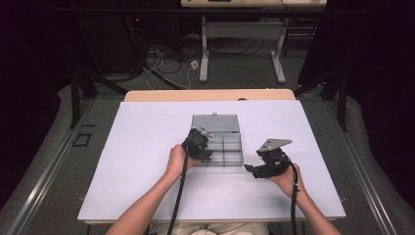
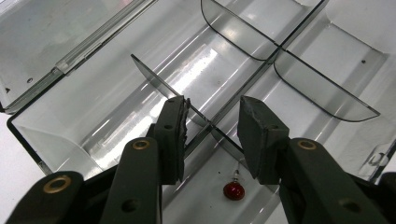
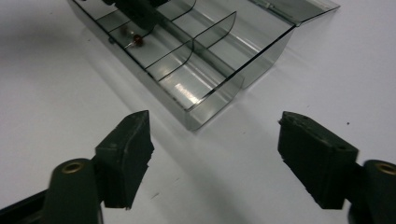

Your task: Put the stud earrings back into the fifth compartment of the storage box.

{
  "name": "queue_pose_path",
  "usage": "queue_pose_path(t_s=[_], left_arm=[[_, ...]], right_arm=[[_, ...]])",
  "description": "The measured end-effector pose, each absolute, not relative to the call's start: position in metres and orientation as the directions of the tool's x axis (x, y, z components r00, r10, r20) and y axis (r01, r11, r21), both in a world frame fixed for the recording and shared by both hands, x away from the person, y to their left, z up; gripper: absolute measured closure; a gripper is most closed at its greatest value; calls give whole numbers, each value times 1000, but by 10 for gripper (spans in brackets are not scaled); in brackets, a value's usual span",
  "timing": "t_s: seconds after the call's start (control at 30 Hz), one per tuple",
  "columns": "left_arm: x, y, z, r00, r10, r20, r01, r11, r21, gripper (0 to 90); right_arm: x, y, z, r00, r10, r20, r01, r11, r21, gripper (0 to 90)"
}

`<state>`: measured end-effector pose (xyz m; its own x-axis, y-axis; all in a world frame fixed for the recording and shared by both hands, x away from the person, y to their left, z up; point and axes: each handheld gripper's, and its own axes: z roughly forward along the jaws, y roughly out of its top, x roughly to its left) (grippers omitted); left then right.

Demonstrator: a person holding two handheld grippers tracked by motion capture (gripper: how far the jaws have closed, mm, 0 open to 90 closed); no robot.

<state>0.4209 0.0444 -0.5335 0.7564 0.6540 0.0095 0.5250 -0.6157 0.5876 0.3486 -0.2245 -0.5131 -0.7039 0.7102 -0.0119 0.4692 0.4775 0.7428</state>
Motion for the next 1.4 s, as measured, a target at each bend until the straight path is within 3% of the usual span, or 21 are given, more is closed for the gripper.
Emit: queue_pose_path(t_s=[0.4, 0.57, 1.4], left_arm=[[421, 45, -534, 759, 652, 9, 523, -617, 588, 618], [421, 45, -533, 759, 651, 11, 522, -618, 587, 619], [420, 44, -534, 753, 658, 9, 527, -611, 590, 622]], right_arm=[[396, -228, -510, -655, 755, 17, 498, 414, 762, 769], [414, -224, -510, -637, 771, 24, 511, 398, 762, 894], [489, -198, -519, -564, 825, 14, 615, 409, 674, 900]])
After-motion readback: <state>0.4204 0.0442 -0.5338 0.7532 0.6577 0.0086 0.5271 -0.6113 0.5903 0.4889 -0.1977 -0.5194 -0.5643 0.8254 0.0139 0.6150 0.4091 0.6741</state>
